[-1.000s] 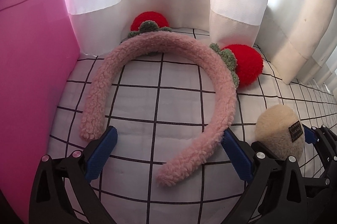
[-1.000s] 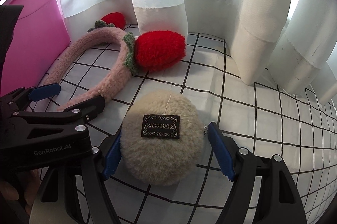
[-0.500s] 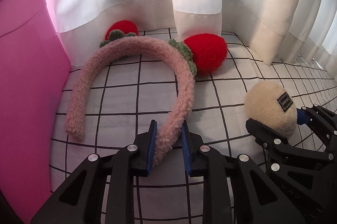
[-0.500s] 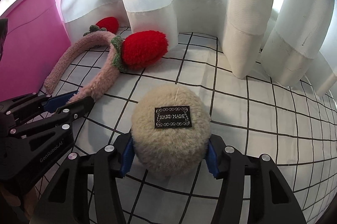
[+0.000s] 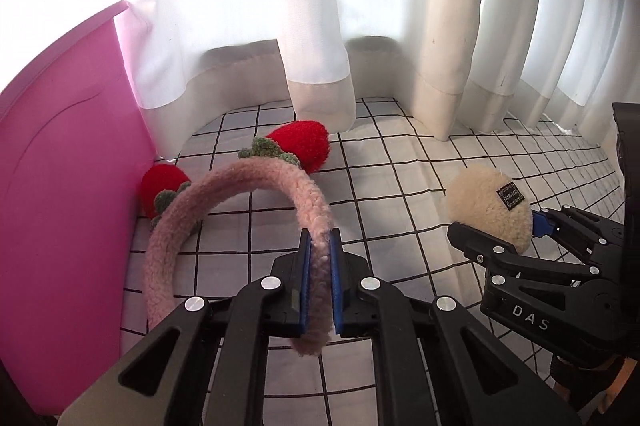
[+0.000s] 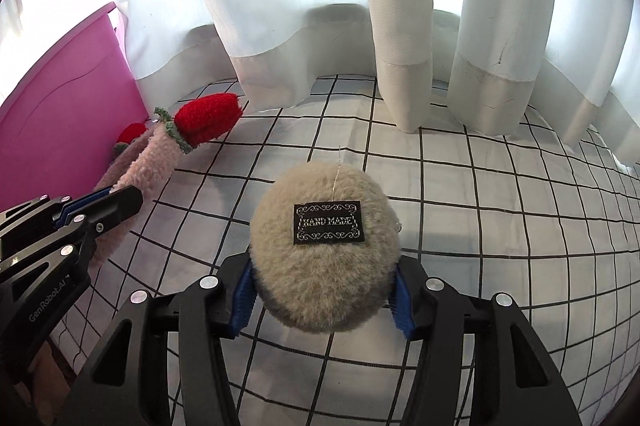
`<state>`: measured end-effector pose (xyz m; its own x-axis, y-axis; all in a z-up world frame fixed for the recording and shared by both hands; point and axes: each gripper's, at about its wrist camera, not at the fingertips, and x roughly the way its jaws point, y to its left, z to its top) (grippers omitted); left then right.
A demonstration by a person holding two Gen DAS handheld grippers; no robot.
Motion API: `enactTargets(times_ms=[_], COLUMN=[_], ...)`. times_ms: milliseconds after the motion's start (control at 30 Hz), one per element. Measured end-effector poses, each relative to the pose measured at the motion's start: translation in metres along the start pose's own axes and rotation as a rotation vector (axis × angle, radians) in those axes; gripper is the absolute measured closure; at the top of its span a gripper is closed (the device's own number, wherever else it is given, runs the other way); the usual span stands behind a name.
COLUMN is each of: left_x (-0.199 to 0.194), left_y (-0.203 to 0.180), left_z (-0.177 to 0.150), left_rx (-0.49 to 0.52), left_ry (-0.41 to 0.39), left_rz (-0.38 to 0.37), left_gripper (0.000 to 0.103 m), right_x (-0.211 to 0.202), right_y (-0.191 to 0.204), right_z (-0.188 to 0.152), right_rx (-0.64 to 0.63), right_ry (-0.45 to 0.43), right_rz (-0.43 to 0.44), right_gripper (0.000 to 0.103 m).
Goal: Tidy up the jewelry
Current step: 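Carry the ball in the right tool and headband in the left tool toward the tub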
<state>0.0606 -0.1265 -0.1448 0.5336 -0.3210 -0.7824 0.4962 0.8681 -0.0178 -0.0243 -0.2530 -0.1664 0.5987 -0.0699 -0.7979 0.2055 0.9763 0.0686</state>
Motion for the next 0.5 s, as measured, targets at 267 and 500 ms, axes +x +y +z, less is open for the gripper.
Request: enactTargets(times_ms=[267,500], left_x=[-0.049,-0.100], left_y=[0.005,0.010], left_z=[0.001,0.003], left_rx=[-0.045,-0.073], left_ry=[-0.053,-0.124], left_rz=[-0.062,-0.083], left_gripper=[0.094,0.094], right_x=[-0.043,-0.090], right_y=[0.013,0.019], right_z=[-0.001,0.002], right_rx=[0.008,0.004], right_ry=[-0.040,-0.102], right_rz=[0.002,0.016], right_gripper=[0.050,0.050])
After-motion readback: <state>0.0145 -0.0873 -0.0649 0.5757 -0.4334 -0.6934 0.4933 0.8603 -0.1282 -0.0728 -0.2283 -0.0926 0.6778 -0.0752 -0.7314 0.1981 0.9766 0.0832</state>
